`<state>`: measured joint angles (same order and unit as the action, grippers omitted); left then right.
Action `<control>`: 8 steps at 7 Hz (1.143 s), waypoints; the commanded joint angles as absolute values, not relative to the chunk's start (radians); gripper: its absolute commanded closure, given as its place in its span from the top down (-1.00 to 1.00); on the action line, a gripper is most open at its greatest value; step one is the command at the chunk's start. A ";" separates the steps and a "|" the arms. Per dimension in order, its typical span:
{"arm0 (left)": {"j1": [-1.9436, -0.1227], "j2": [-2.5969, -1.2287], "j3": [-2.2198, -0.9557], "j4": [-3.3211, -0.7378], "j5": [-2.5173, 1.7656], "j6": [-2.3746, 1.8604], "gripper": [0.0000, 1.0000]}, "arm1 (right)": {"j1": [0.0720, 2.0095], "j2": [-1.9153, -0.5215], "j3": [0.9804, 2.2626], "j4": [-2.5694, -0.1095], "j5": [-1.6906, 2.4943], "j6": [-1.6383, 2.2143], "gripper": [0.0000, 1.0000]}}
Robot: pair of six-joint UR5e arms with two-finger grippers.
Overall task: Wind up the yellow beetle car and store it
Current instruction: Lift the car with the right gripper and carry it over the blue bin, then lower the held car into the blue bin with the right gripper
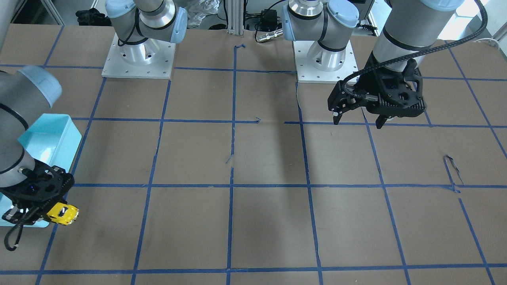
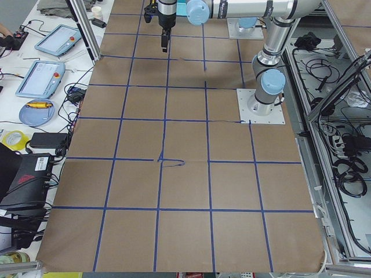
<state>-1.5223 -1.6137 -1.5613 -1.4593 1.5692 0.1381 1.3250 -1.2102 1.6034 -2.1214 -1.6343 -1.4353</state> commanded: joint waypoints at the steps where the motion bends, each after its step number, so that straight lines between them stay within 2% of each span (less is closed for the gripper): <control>1: -1.522 -1.614 -1.559 -1.459 1.569 0.138 1.00 | 1.306 -1.307 1.601 -1.992 -1.683 -1.484 -1.00; 4: -1.522 -1.614 -1.559 -1.459 1.569 0.138 1.00 | 1.130 -1.318 1.620 -1.971 -1.713 -1.827 -1.00; 8: -1.522 -1.614 -1.559 -1.459 1.569 0.138 1.00 | 1.057 -1.229 1.679 -1.982 -1.744 -1.873 -1.00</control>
